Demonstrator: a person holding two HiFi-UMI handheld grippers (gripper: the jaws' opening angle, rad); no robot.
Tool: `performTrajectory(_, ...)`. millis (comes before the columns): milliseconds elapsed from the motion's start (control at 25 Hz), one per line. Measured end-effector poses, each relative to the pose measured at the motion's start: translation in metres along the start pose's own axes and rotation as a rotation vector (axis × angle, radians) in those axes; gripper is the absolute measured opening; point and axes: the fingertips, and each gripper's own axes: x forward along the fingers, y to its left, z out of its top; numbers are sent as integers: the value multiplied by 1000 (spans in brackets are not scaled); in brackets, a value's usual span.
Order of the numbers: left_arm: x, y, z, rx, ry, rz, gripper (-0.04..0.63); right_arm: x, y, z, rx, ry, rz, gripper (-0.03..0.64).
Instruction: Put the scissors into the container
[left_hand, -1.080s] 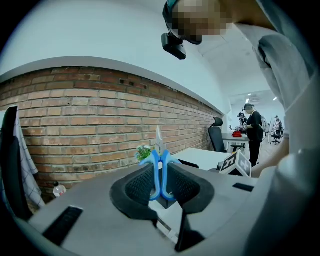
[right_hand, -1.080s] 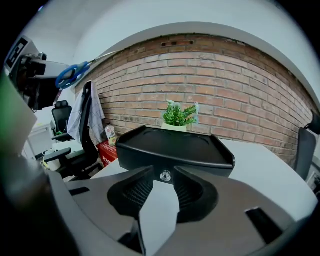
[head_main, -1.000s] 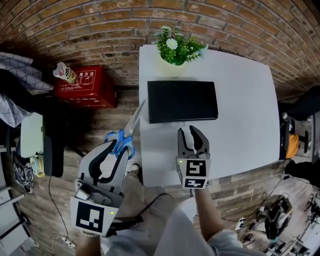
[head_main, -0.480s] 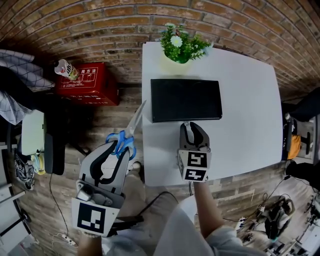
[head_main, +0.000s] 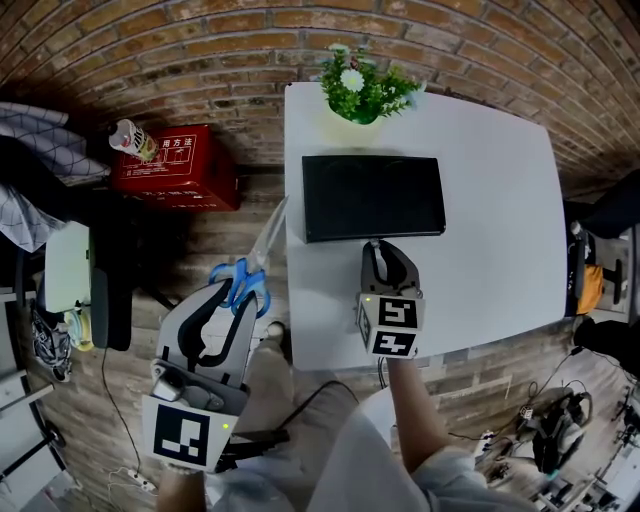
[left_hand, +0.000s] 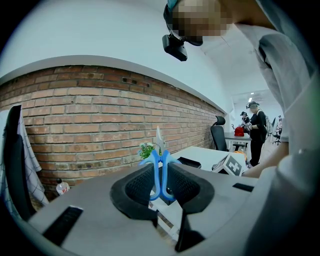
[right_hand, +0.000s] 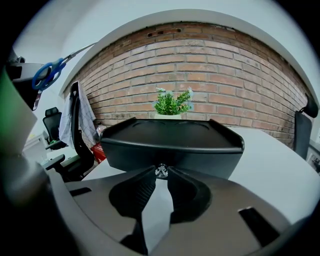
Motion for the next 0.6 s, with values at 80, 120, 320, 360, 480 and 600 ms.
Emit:
performTrajectory(80, 0, -3, 2, 4, -5, -1, 98, -2, -2, 0, 4, -1, -3, 94)
performTrajectory(120, 0, -4, 2, 6, -7, -3, 98, -3, -3, -1, 5, 0, -5, 94)
performTrajectory(320, -1, -4, 2, 7, -7, -17, 99, -6, 0, -3, 11, 9, -12, 94)
performTrajectory(360, -1, -3, 2, 8, -7, -21, 98, -7, 1, -4, 12, 10, -13, 94)
performTrajectory(480, 0, -6, 1, 13, -9, -34, 98, -10, 1, -7, 14, 12, -15, 94)
performTrajectory(600, 0, -9, 1, 14, -6, -48, 98, -15, 3, -10, 17, 17, -15, 94)
